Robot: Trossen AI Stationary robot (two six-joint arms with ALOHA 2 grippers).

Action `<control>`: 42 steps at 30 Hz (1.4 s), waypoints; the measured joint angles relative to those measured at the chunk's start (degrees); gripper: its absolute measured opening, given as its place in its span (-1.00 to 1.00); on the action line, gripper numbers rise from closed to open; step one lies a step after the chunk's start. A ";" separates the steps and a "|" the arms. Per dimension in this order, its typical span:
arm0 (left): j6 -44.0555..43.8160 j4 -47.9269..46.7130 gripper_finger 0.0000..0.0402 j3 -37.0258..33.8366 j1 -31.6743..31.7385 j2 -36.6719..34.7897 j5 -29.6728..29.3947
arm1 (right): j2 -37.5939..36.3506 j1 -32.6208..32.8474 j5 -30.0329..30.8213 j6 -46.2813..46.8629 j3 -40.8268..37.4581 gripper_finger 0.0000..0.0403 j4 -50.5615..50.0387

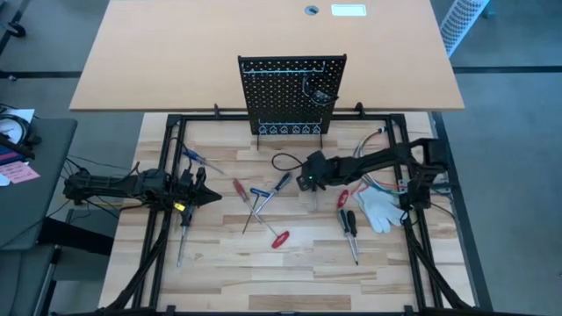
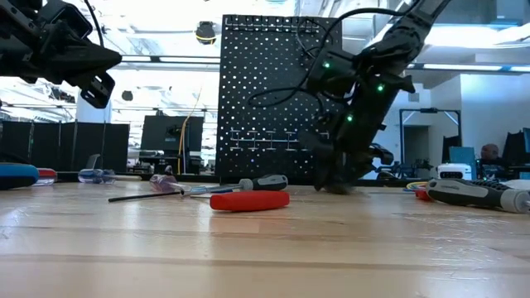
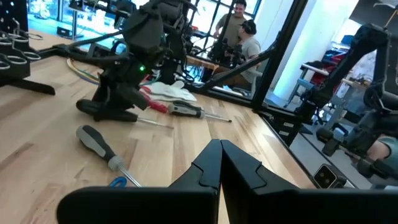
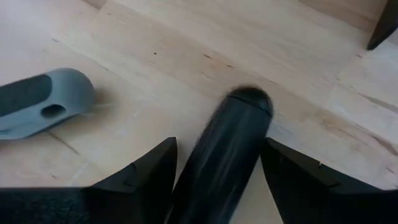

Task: Hang tools onto peg board
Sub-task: Hang the top black screwdriver on the pegboard

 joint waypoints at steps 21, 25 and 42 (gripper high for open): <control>-0.46 -0.04 -1.00 0.00 -0.02 0.00 0.00 | -7.35 7.05 9.26 -22.94 -4.33 -0.45 24.34; -5.52 1.13 -1.00 0.00 -0.02 0.07 -1.58 | -10.41 10.78 9.07 -36.16 -14.02 -0.45 52.17; 4.45 44.48 -0.95 1.97 -0.12 44.20 -9.04 | -5.39 12.43 -16.11 -50.11 -17.36 -0.45 101.13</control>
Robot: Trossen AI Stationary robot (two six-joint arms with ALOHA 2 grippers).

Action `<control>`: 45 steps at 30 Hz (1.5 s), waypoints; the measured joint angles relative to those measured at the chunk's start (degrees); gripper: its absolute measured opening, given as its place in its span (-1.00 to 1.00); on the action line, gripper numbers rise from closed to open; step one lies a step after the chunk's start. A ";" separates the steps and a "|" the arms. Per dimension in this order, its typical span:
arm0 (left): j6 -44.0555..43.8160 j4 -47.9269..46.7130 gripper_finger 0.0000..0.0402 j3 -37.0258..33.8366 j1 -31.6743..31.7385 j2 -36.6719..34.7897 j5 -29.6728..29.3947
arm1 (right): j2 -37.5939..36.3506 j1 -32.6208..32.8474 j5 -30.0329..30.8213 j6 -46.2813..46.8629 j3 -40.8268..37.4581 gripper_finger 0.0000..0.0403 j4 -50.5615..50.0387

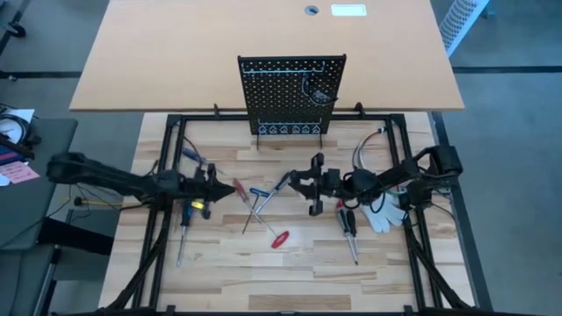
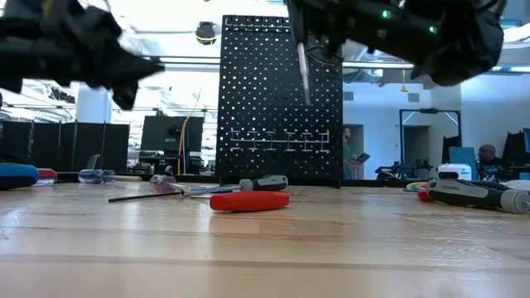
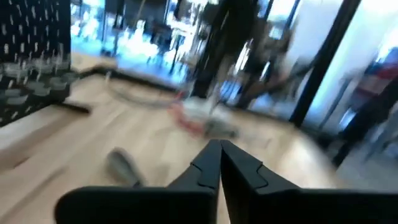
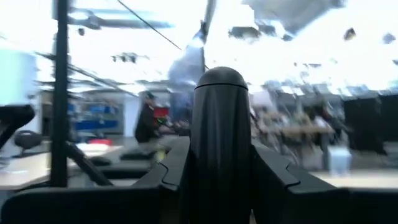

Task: Hang tools onto peg board
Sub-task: Hang the top black screwdriver on the pegboard

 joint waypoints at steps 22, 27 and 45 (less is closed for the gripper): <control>22.16 13.00 0.02 39.05 0.06 53.02 -1.31 | -0.33 4.01 -2.84 -10.84 2.87 -0.45 -0.07; 23.60 15.35 0.01 40.11 -0.16 53.05 -0.81 | -0.35 4.25 -2.38 -11.23 2.83 -0.45 -0.16; 20.26 13.43 -0.95 40.00 -0.34 52.86 3.10 | -0.48 4.36 -2.06 -9.36 1.63 -0.45 -3.08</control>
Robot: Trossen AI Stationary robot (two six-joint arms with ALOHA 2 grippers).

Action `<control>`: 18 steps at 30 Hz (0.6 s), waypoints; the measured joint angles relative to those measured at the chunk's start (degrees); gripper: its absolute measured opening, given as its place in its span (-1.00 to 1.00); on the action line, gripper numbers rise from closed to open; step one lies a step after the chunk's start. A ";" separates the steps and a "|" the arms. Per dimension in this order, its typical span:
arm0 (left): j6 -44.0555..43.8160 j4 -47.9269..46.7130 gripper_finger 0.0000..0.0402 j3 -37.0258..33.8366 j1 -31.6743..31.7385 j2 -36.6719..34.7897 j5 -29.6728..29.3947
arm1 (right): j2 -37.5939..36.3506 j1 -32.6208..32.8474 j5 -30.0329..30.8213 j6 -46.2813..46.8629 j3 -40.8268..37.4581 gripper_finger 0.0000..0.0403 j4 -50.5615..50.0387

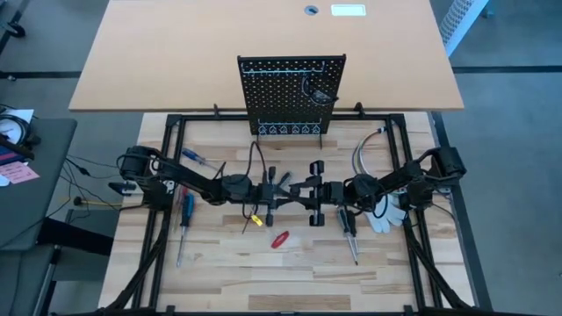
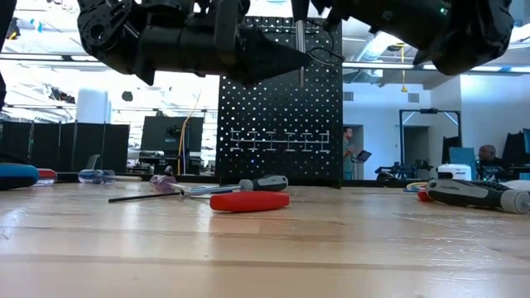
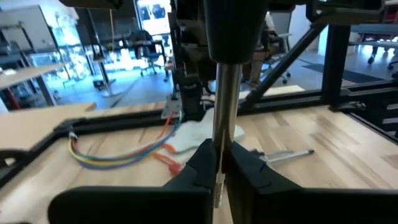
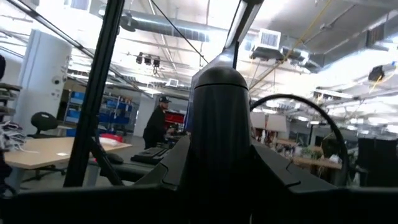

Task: Hang tools onto peg board
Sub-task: Hang the top black screwdriver on the pegboard

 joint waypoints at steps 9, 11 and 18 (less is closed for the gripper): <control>-3.01 -4.27 -0.98 0.19 0.02 -0.41 -2.34 | 0.41 0.02 3.11 3.71 -1.24 0.06 -5.49; -3.34 -4.74 -0.99 -0.02 0.02 -0.35 -2.91 | -0.80 0.08 4.10 3.71 -1.23 0.14 -7.39; -3.91 -6.65 -0.99 -0.11 0.13 -0.32 -3.78 | -9.98 3.23 15.18 -3.38 -1.18 0.08 -22.01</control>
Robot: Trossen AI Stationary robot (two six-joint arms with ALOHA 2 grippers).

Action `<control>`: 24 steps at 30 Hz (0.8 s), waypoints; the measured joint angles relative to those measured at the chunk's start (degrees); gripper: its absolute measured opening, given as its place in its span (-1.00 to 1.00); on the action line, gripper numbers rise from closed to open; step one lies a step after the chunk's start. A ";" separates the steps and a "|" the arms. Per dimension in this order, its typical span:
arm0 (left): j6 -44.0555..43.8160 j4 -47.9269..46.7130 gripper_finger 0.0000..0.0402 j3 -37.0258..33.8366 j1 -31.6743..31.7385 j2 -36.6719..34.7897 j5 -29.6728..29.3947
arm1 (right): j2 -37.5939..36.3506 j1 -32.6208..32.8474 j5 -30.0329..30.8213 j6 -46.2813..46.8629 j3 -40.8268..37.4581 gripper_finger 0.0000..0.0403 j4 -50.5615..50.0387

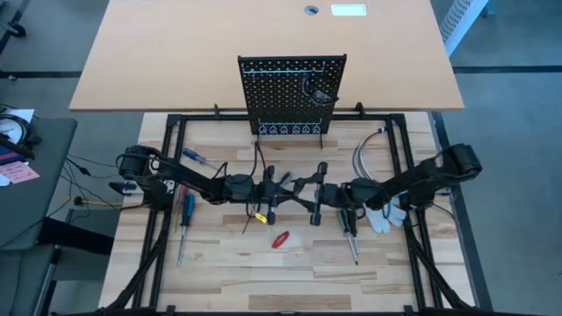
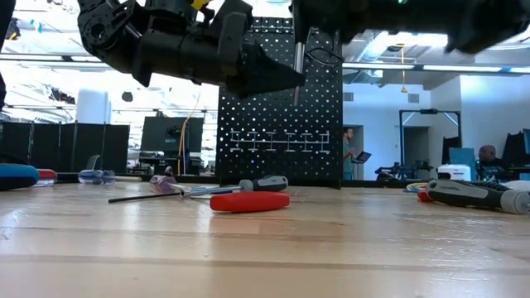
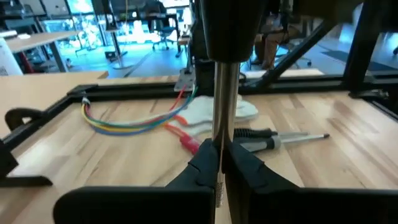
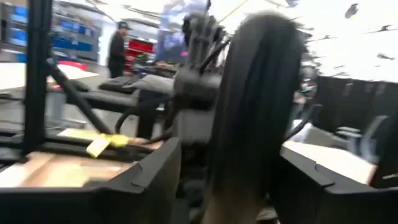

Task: Hang tools onto peg board
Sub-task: Hang the top black screwdriver on the pegboard

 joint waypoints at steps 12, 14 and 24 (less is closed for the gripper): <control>0.43 -2.88 -1.00 -0.02 0.21 0.11 -1.03 | -10.53 4.00 12.69 -1.57 0.07 -0.17 -13.82; 0.47 -3.09 -1.00 -0.04 0.48 0.11 -1.01 | -10.14 3.73 12.74 -0.39 0.12 -0.23 -13.69; 0.62 -5.12 -1.00 -0.04 1.64 0.11 -0.86 | -10.11 3.33 13.07 0.92 0.17 -0.48 -15.10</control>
